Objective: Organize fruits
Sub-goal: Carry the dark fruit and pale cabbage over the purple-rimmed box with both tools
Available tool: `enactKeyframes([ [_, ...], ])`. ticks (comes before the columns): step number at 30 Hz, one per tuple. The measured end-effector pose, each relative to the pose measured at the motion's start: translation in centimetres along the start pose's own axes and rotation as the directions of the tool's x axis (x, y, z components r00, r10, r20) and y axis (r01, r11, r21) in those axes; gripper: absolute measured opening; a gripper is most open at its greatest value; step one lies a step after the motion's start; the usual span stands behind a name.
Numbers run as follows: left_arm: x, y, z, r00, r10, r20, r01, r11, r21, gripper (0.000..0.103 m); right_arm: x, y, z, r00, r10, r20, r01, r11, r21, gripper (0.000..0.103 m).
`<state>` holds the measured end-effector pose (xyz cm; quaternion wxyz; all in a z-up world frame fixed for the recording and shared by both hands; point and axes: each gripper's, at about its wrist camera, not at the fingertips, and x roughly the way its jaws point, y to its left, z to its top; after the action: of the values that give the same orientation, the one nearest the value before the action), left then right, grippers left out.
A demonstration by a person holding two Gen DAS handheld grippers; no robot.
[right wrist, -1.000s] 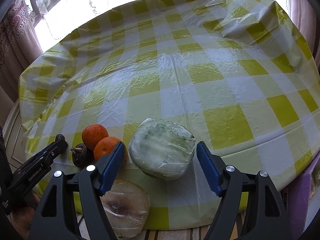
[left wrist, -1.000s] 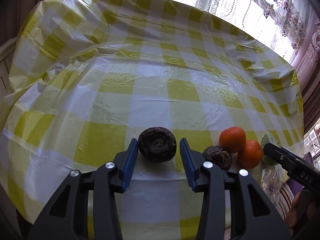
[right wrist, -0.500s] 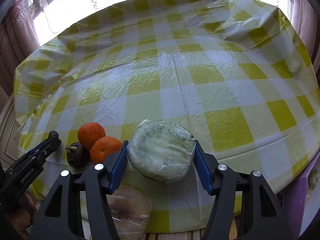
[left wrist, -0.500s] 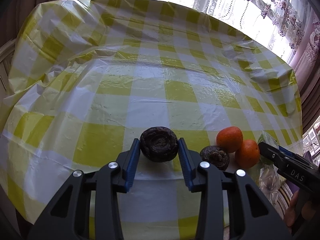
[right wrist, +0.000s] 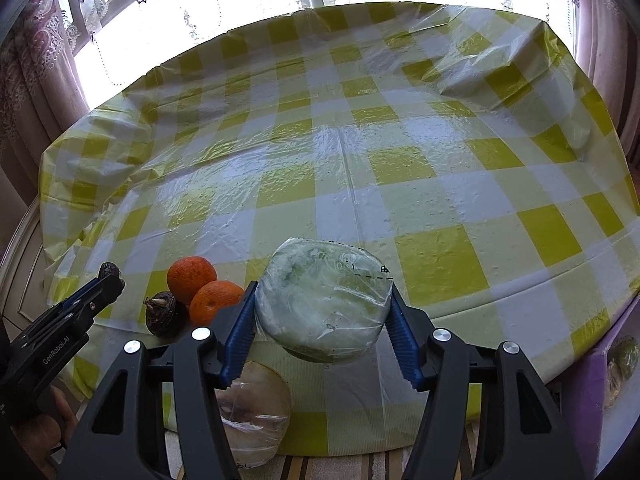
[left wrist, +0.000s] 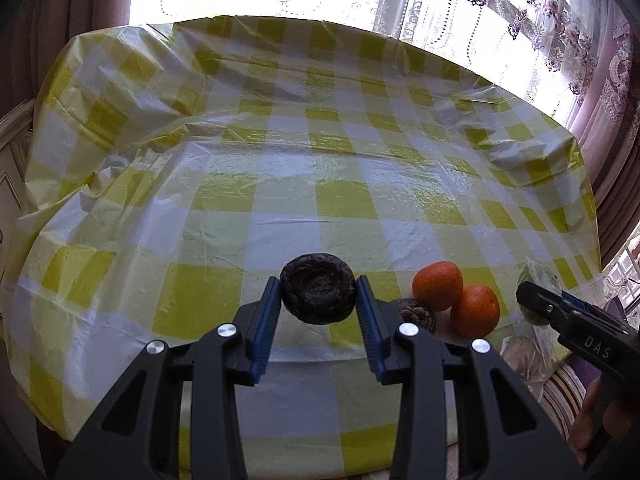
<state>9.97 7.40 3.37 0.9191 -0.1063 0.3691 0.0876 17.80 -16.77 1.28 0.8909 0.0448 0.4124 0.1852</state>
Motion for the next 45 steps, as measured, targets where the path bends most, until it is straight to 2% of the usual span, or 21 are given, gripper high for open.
enactKeyframes([
  [7, -1.4, -2.7, 0.0, 1.0, -0.026, 0.018, 0.025, 0.998, 0.06, 0.038, -2.1, -2.2, -0.5, 1.0, 0.013, 0.024, -0.013, 0.999, 0.031, 0.059],
  [14, -2.3, -7.6, -0.4, 0.998, -0.065, 0.02, 0.062, 0.987, 0.149, 0.038, -4.7, -6.0, -1.3, 0.999, 0.007, 0.049, -0.011, 0.997, 0.08, 0.059],
  [20, -2.6, -13.2, -1.3, 0.994, -0.11, 0.006, 0.106, 0.965, 0.242, 0.038, -7.0, -10.3, -1.8, 0.997, -0.018, 0.077, 0.007, 0.99, 0.139, 0.059],
  [26, -2.6, -18.9, -2.4, 0.987, -0.16, -0.016, 0.156, 0.928, 0.338, 0.038, -9.0, -15.3, -2.8, 0.994, -0.065, 0.091, 0.045, 0.977, 0.208, 0.059],
  [30, -2.5, -23.1, -3.3, 0.979, -0.199, -0.036, 0.197, 0.894, 0.403, 0.038, -10.2, -19.2, -3.2, 0.988, -0.115, 0.098, 0.085, 0.96, 0.265, 0.059],
  [35, -2.2, -28.5, -4.7, 0.964, -0.256, -0.069, 0.256, 0.835, 0.488, 0.038, -11.4, -24.3, -3.8, 0.977, -0.188, 0.099, 0.144, 0.928, 0.343, 0.059],
  [39, -1.7, -32.9, -6.1, 0.951, -0.291, -0.106, 0.298, 0.77, 0.563, 0.038, -11.7, -28.0, -4.2, 0.968, -0.238, 0.083, 0.187, 0.899, 0.396, 0.059],
  [45, -1.2, -38.8, -8.4, 0.923, -0.344, -0.175, 0.369, 0.654, 0.66, 0.038, -11.5, -32.7, -4.9, 0.95, -0.308, 0.05, 0.25, 0.848, 0.467, 0.059],
])
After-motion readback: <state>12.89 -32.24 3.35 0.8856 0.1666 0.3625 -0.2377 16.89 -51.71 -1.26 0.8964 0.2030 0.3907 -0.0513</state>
